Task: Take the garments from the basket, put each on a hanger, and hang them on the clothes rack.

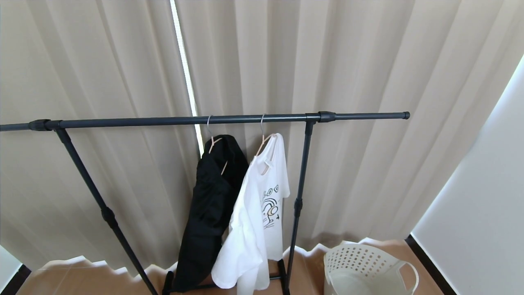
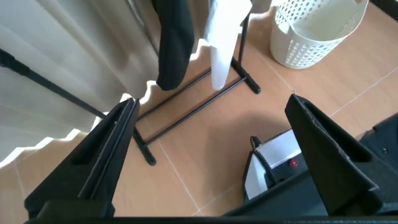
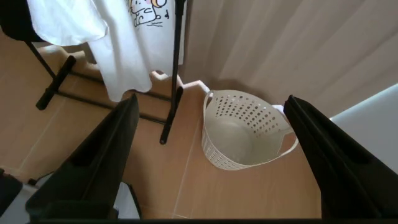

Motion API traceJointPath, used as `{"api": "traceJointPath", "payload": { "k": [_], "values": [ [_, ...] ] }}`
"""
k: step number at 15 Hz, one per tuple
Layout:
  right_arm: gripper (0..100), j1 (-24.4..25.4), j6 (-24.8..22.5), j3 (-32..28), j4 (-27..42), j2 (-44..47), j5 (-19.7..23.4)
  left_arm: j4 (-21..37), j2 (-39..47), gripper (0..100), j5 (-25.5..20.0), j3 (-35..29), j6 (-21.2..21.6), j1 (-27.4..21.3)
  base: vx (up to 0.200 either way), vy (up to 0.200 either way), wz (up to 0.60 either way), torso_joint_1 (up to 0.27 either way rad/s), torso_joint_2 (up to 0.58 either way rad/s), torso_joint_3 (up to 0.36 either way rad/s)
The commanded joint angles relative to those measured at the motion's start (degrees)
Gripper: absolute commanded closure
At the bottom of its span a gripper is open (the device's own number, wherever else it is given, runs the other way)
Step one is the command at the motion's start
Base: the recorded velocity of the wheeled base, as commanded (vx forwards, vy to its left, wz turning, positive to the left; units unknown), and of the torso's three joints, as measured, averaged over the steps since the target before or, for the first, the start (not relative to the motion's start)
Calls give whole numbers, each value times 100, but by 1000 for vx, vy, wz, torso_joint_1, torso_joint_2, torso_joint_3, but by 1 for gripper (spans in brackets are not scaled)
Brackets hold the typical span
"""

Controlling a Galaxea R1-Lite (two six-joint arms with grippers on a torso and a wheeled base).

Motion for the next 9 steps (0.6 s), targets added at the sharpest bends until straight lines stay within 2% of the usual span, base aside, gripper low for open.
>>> {"api": "traceJointPath", "payload": {
  "k": [1,2,3,4,5,7,9],
  "values": [
    [0,-498,-17,-29,104,-608,18,52,-556,0,150,0,571,1197,0,0,0,0,0,0],
    [0,-858,-17,-29,104,-713,44,52,-1136,0,133,0,1019,2111,0,0,0,0,0,0],
    [0,-1289,-26,-29,104,-898,62,26,-1909,0,80,0,1291,2954,0,0,0,0,0,0],
    [0,-1447,-26,-29,104,-968,62,17,-2208,0,-43,0,1283,3034,0,0,0,0,0,0],
    [0,-1729,-44,-29,104,-1126,132,-141,-2507,0,-667,44,984,2990,0,0,0,0,0,0],
    [0,-1852,-123,-29,104,-1522,238,-133,-2472,0,-1405,44,52,2990,0,0,0,0,0,0],
    [0,-2361,-237,-29,122,-1847,317,17,-2472,0,-2144,35,-124,2990,0,0,0,0,0,0]
  ]
}}
